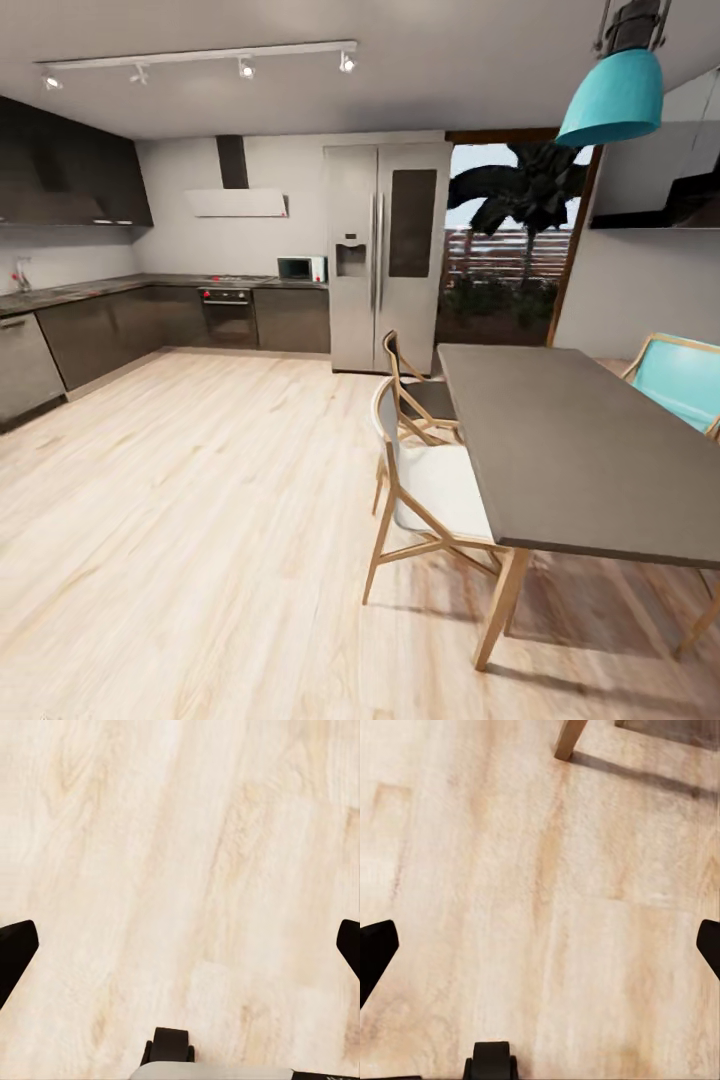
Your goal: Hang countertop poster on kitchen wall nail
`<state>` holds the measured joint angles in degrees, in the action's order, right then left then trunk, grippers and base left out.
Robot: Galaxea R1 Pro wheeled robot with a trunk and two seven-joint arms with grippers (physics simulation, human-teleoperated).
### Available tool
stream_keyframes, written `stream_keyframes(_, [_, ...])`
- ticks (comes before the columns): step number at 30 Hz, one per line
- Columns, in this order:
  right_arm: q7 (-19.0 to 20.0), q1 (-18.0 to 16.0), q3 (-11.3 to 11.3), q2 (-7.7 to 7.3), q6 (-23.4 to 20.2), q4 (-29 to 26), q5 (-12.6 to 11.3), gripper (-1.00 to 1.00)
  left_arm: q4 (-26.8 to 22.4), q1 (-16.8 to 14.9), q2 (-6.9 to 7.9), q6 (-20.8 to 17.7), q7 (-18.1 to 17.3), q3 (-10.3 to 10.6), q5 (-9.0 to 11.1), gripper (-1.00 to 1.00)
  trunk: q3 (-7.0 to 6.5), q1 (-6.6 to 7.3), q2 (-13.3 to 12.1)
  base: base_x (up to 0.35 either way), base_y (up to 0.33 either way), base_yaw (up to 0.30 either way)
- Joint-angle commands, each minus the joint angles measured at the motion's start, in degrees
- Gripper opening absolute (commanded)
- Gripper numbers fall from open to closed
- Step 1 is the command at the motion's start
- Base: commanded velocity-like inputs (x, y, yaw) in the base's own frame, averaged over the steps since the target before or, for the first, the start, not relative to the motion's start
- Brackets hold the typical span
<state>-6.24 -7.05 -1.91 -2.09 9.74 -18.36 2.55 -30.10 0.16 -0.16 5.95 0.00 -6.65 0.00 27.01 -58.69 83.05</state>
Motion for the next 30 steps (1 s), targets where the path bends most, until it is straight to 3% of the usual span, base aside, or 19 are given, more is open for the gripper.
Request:
stream_keyframes(1, [-0.4, 0.0, -0.2, -0.02, 0.1, 0.0, 0.3, 1.00, 0.0, 0.0, -0.02, 0.1, 0.0, -0.1, 0.0, 1.00, 0.04, -0.03, 0.0, 0.276, 0.242, 0.285])
stream_keyframes(30, [-0.2, -0.1, -0.2, -0.05, -0.1, 0.1, 0.2, 1.00, 0.0, 0.0, -0.02, 0.1, 0.0, -0.1, 0.0, 1.00, 0.11, -0.03, 0.0, 0.270, 0.252, 0.269])
